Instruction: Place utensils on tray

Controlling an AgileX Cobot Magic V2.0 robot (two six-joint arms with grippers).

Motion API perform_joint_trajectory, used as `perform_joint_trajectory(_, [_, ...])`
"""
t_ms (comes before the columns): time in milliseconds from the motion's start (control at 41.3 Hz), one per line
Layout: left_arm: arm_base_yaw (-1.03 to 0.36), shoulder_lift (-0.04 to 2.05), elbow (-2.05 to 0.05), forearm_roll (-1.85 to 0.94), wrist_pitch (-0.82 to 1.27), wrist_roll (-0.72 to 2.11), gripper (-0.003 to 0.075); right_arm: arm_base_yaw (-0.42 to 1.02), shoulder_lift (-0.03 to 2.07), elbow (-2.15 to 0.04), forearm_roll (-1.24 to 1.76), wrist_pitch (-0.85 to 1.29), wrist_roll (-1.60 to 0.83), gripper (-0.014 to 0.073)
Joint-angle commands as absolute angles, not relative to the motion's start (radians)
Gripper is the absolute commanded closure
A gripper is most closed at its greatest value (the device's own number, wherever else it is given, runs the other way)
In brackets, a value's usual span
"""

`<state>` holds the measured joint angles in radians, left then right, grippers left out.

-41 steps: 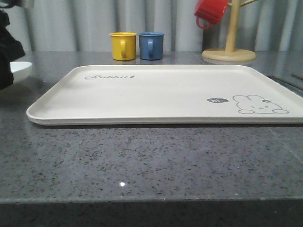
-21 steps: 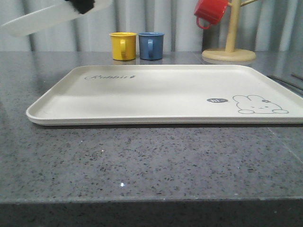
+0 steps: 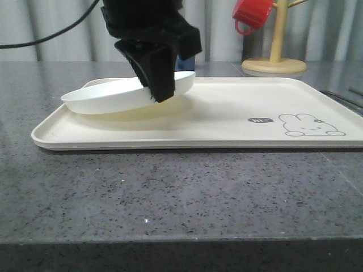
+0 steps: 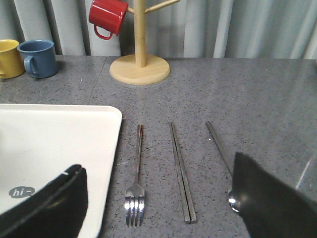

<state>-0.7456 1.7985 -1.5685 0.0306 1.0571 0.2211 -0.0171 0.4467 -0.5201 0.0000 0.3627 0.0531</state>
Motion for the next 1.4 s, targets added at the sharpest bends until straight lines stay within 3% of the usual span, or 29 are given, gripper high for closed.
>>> perform_joint_trajectory(0, [-0.754,1.781,-1.601,0.012,1.045,0.214,0.0739,-0.024,0.458,-0.558,0.0,0.288,0.049,-0.0024])
perform_joint_trajectory(169, [-0.754,1.802,-1.601,-0.005,1.045,0.214,0.0704,-0.024,0.458,-0.558,0.0,0.288,0.049,-0.0024])
perform_joint_trajectory(387, [-0.754,1.802,-1.644,-0.028,1.1,0.214,0.0391,-0.024,0.458,-0.558,0.0,0.288,0.049,-0.0024])
perform_joint_trajectory(484, [-0.754,1.8,-1.705,-0.031,1.155,0.206,0.0329,-0.024,0.458,-0.558,0.0,0.288,0.049,-0.0024])
perform_joint_trajectory(654, [-0.752,1.786,-1.812,-0.022,1.226,0.206,0.0335,-0.024,0.458,-0.558,0.0,0.288,0.049,-0.0024])
perform_joint_trajectory(726, [-0.747,1.779,-1.835,-0.014,1.258,0.206,0.0381,-0.024,0.458,-0.558,0.0,0.288,0.049,-0.0024])
perform_joint_trajectory(968, [-0.7,1.736,-1.835,0.005,1.258,0.206,0.0738,-0.024,0.458,-0.558,0.0,0.288,0.049,-0.0024])
perform_joint_trajectory(1210, [-0.582,1.643,-1.752,0.005,1.258,0.202,0.0739,-0.024,0.458,-0.558,0.0,0.288,0.049,-0.0024])
perform_joint_trajectory(1380, [-0.42,1.532,-1.6,0.0,1.231,0.202,0.0739,-0.024,0.458,-0.558,0.0,0.288,0.049,-0.0024])
